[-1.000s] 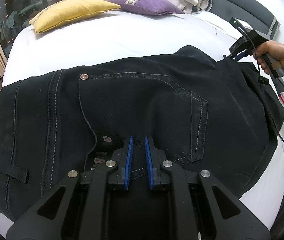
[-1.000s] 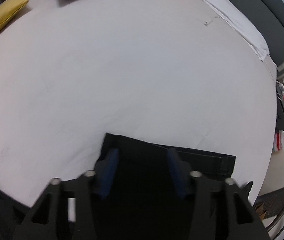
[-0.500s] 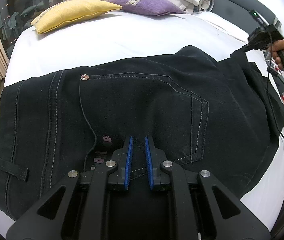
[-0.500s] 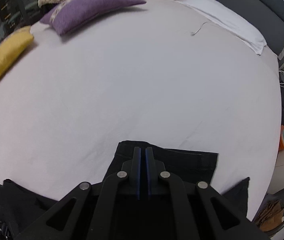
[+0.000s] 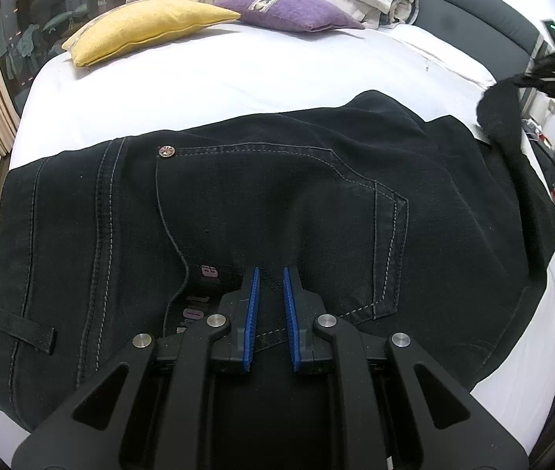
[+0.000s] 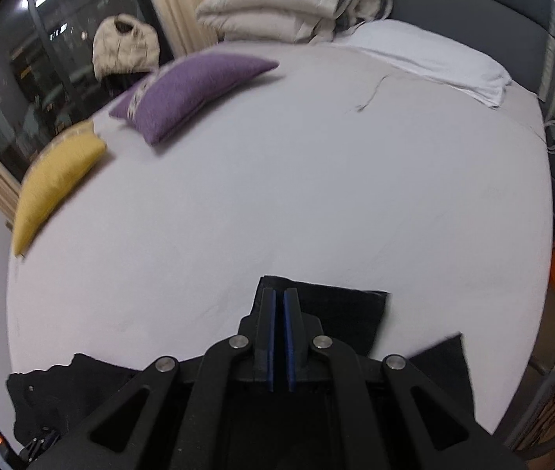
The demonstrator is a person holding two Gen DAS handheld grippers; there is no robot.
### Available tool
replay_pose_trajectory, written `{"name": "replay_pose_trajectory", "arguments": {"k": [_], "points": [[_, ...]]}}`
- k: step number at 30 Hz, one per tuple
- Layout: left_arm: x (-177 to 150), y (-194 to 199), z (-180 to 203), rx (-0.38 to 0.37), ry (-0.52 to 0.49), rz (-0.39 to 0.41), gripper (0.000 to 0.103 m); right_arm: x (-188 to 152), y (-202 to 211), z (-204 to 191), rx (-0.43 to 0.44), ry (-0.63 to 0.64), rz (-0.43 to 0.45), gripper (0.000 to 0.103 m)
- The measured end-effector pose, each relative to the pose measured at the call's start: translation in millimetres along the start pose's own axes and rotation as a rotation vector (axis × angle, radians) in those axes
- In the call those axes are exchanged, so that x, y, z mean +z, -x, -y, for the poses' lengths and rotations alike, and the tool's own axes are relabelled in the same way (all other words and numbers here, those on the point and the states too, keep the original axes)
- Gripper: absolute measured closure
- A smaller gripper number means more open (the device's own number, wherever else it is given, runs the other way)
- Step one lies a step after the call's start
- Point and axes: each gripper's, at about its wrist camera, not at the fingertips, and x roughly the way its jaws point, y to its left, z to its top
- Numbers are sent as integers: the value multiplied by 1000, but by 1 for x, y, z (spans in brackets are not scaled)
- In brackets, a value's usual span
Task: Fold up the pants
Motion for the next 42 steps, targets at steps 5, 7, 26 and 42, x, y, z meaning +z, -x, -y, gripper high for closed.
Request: {"name": "replay_pose_trajectory", "arguments": {"k": [5,7,26,42], "points": [[0,0,0,-2,10,1,91,-41,48,79,46,-163,76,99],[1,0,-1,-4,21,-2,91,-67,57,113,49,-227,83,99],[6,1,10,88,78,-16,91,-156,41,205,191,-480,-1,62],[-2,6,4,69,96,10,91,-172,-6,213,181,-692,-166,49]]}}
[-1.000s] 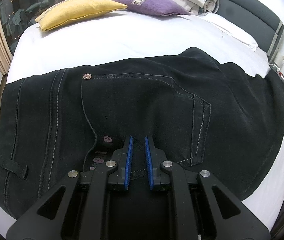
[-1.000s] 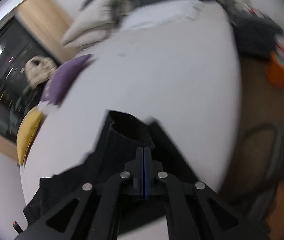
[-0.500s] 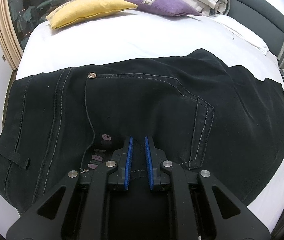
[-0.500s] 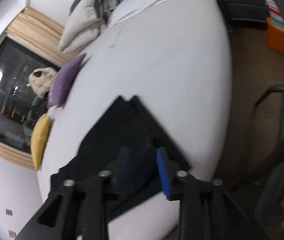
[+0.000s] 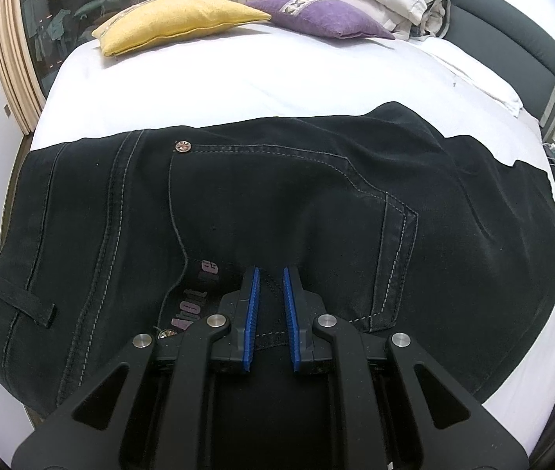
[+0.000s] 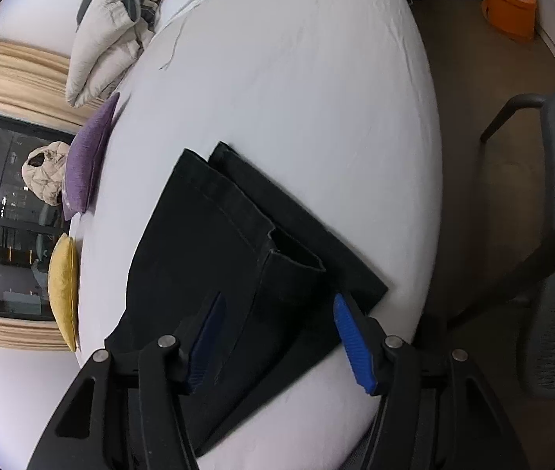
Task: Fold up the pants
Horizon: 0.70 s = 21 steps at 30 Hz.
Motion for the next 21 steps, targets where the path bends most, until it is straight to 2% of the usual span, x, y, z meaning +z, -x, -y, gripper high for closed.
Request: {"name": "replay_pose_trajectory", "arguments": {"k": [3,5,12,21], "points": [[0,0,-1,-1,0,1,91,4,-7,1,6,1,-4,63],[1,0,0,-3,1,1,91,6,-9,3,18,15,4,94],[2,2,1,9,-3,2,91,-5,11,3,19,69,95,96],[1,2,10,37,-31,6,91,-11,14,15,11,51,146,97]]}}
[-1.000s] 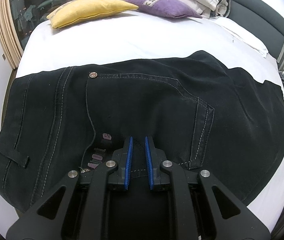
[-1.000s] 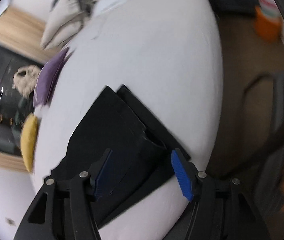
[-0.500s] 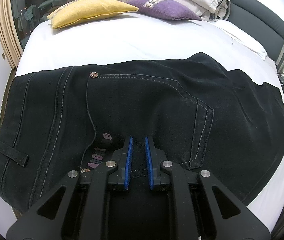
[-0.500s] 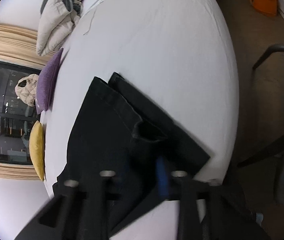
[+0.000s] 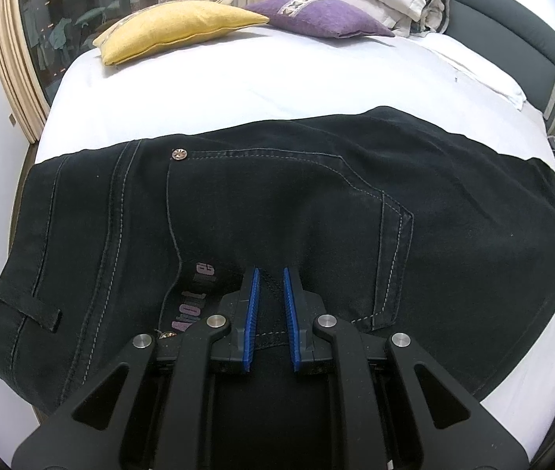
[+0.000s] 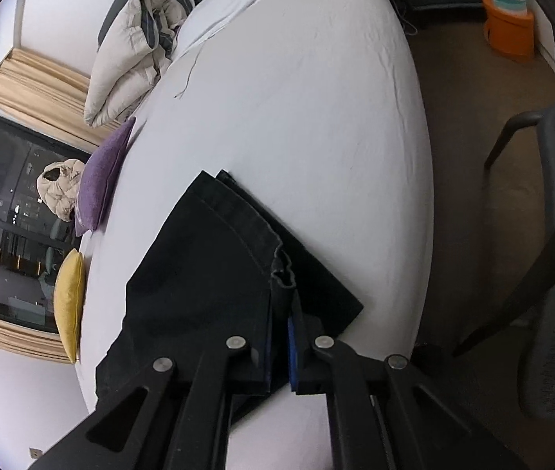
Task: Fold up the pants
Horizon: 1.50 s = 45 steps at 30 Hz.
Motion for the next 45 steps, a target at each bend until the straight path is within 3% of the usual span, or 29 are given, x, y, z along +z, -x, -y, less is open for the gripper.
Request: {"name": "replay_pose_trajectory", "arguments": {"k": [8,10,12,13,14,15,18,22,24,26,27,28,29,31,36,37,39,41,45], "points": [[-4,-1,1,-9,9,15,91,-2,-12,21,6,-26,-28,97],[-4,0,1,-6,7,16,91,0,-11,16,-6,17,-44,97],[-3,0,0,-10,10,16,91,7,-1,17,-17,-12,-40,89],[-4,1,-1,-14,15,18,91,12,11,15,-75,-15,-4,69],[-4,1,-2,-17,20,20,91,17,22,10,-132,3,45,59],[-4,1,-3,-18,22,21,91,21,33,1,-163,38,90,59],[-3,0,-2,-9,22,22,90,23,43,-50,-59,192,93,59],[-2,-1,0,-5,29,18,90,-8,-1,-133,202,438,-97,59],[-2,-1,-1,-10,32,15,90,-21,-39,-160,245,518,-192,59],[-1,-1,-2,-18,39,14,90,-18,-80,-163,216,510,-242,59],[-1,-1,-3,-22,42,15,90,-9,-102,-156,177,473,-261,59],[-1,-2,-5,-26,45,16,90,0,-115,-146,134,440,-251,67],[-1,-2,-6,-31,48,17,90,14,-125,-130,123,391,-230,99],[-1,-3,-9,-43,57,22,90,37,-130,-103,139,289,-187,103],[2,-2,-11,-53,68,21,90,68,-95,-84,4,237,-31,99],[5,1,-11,-44,71,3,90,63,-81,-93,36,255,-17,97],[14,12,-9,-62,110,1,90,39,-68,-118,180,302,-57,96],[26,22,0,-86,103,46,90,-11,-71,-162,338,406,-180,79],[55,20,32,-137,7,77,90,-114,-108,-253,532,596,-438,68]]}}
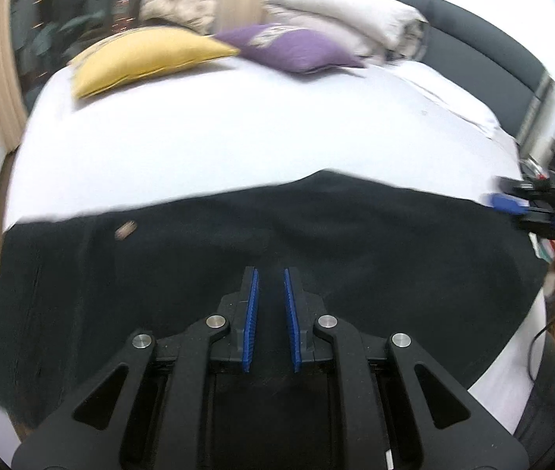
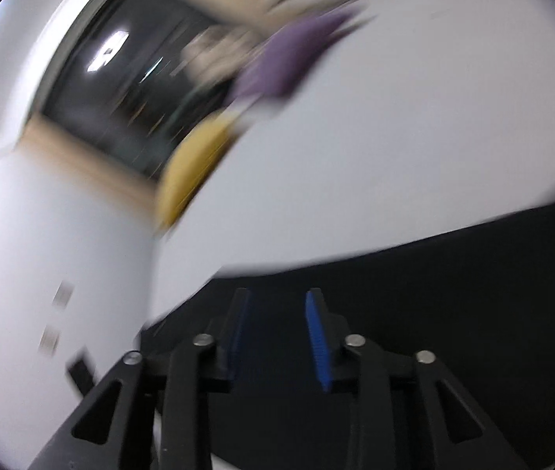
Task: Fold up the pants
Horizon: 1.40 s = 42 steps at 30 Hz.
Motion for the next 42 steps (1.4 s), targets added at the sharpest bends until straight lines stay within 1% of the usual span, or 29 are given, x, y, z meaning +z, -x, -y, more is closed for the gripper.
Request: {"name": "replay_pose_trajectory", "arguments": {"k": [2,4,6,7,9,10,13,14,15,18,19,20,22,23,24,25,26,29,30,31,32,33,34,35,36,37,38,39,42], "points": [[8,-16,6,4,-17,-8,90,-1,-60,-24,62,33,-119,56],[9,-37,3,13,-2,-54,90,4,-112,-30,61,13,-196,55],[4,-58,-5,14,24,-120,90,12,-144,-24,46,13,-231,55],[-1,-64,-12,-7,43,-121,90,17,-153,-18,14,9,-230,58],[-5,-63,-22,-55,84,-97,90,34,-152,8,-30,-59,-185,87],[-5,-62,-25,-61,94,-97,90,40,-141,23,-86,-90,-139,103],[-3,-53,-28,-43,96,-100,90,52,-98,51,-183,-165,-12,103],[-6,-43,-31,-32,100,-88,90,53,-87,50,-210,-169,9,97],[-6,-31,-34,-27,105,-57,90,52,-72,44,-188,-163,24,93],[-13,3,-53,31,117,17,90,26,-38,9,63,-131,38,77],[-18,9,-62,60,125,27,90,10,-31,-3,118,-106,30,58],[-25,9,-71,93,137,17,90,-4,-36,-15,140,-74,13,44],[-42,-2,-92,126,181,-33,90,-26,-39,-13,116,-33,-44,42],[-50,-5,-102,112,191,-24,90,-39,-41,1,61,-39,-82,42],[-56,-4,-112,59,220,7,90,-48,-40,22,-4,-87,-104,45],[-56,-3,-118,32,248,8,90,-54,-32,44,-4,-145,-93,82],[-55,-3,-123,10,272,2,90,-56,-16,66,-30,-214,-72,103],[-52,2,-127,19,291,-6,90,-63,53,107,-134,-316,82,103],[-50,7,-123,50,288,-4,90,-65,81,119,-177,-358,133,101],[-46,11,-120,65,285,5,90,-66,109,125,-207,-389,175,94],[-45,21,-111,63,279,27,90,-65,129,118,-204,-386,204,81],[-44,31,-101,46,264,55,90,-63,144,110,-175,-355,233,75],[-43,35,-88,38,233,65,90,-62,153,97,-131,-310,249,64],[-43,32,-74,37,194,55,90,-60,155,87,-105,-283,248,53],[-42,28,-64,36,170,37,90,-59,148,75,-73,-246,224,48],[-45,17,-55,37,151,2,90,-58,135,66,-49,-207,180,46],[-49,3,-51,49,150,-48,90,-57,130,67,-48,-185,152,46],[-54,-6,-52,58,165,-60,90,-59,120,68,-68,-187,140,46],[-57,-6,-59,21,197,-38,90,-59,108,109,-136,-347,112,47]]}}
